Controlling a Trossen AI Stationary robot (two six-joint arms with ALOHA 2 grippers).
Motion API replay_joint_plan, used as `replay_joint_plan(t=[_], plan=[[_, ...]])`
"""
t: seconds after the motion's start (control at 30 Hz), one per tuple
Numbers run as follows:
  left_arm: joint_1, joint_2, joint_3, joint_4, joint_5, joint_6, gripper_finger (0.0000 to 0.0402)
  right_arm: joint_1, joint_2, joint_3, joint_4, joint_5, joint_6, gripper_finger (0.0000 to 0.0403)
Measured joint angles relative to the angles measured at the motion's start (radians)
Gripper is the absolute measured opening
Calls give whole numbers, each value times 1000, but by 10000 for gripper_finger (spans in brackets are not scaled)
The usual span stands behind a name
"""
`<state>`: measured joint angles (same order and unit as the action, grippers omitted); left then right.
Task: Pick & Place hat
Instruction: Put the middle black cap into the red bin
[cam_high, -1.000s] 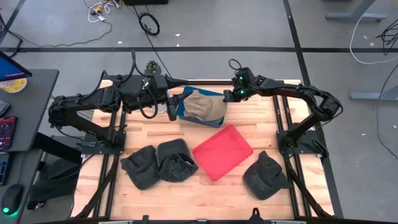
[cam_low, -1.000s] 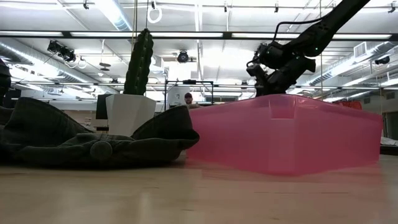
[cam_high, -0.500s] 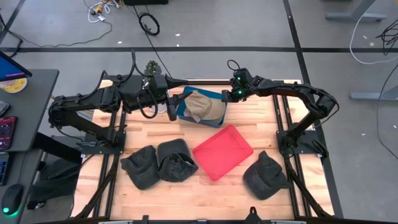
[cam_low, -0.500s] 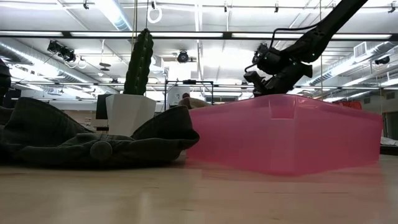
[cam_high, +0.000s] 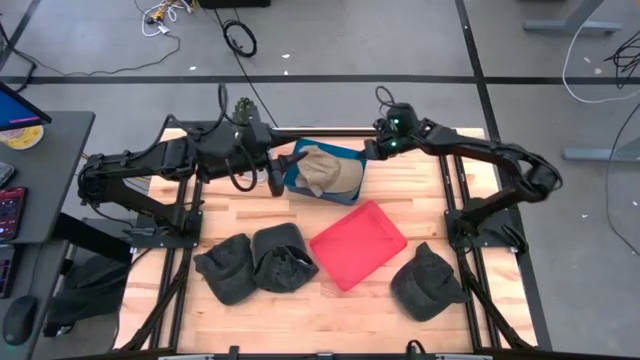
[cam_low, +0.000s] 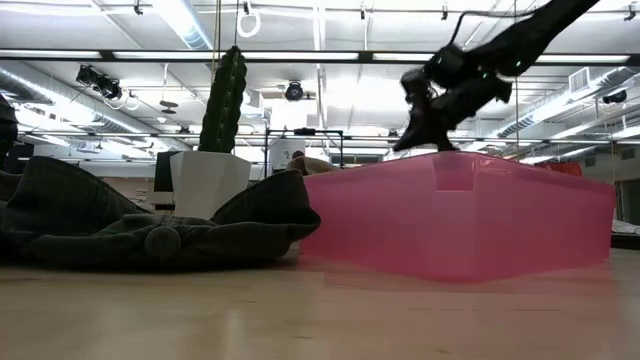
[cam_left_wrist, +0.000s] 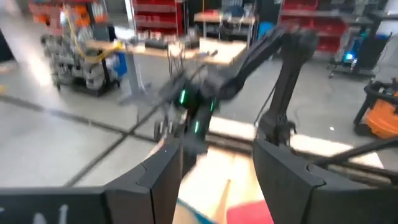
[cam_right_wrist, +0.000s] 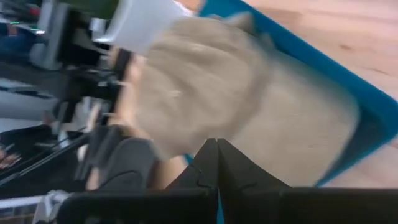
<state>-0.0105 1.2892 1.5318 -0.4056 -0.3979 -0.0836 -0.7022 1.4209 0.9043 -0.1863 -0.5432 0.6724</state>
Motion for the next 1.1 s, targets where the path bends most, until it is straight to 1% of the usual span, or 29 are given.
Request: replay_joint_plan(t=[0.07, 0.1, 0.23, 0.37, 0.43, 0.5, 0.57, 0.7, 0.8, 0.93, 1.0, 1.1], plan=[[0, 0, 0, -59, 15, -30, 199, 2, -48, 0, -6, -12, 0, 2], [0, 0, 0, -90, 39, -44, 199, 2, -71, 0, -11, -16, -1, 3], [0, 0, 0, -189, 173, -123, 199, -1, -141, 0, -46, -15, -24, 11], [-1, 0, 0, -289, 302, -204, 199, -3, -178, 0, -108, -16, -88, 19], [-3, 0, 0, -358, 330, -266, 199, -3, -186, 0, -150, -16, -120, 24], [-8, 0, -3, -423, 332, -343, 199, -3, -189, 0, -183, -15, -146, 29], [-14, -2, -32, -467, 338, -442, 199, -3, -190, 0, -210, -16, -162, 36], [-27, -1, -128, -554, 383, -660, 199, -3, -190, 0, -223, -15, -183, 53], [-38, 0, -247, -552, 409, -795, 203, -3, -190, 0, -221, -15, -184, 67], [-39, 0, -404, -549, 422, -987, 220, -3, -190, 0, -220, -15, -186, 86], [-39, 1, -472, -551, 422, -1057, 230, -3, -190, 0, -221, -15, -194, 95], [-34, 0, -555, -515, 434, -1114, 244, -3, -190, 0, -221, -15, -206, 106]])
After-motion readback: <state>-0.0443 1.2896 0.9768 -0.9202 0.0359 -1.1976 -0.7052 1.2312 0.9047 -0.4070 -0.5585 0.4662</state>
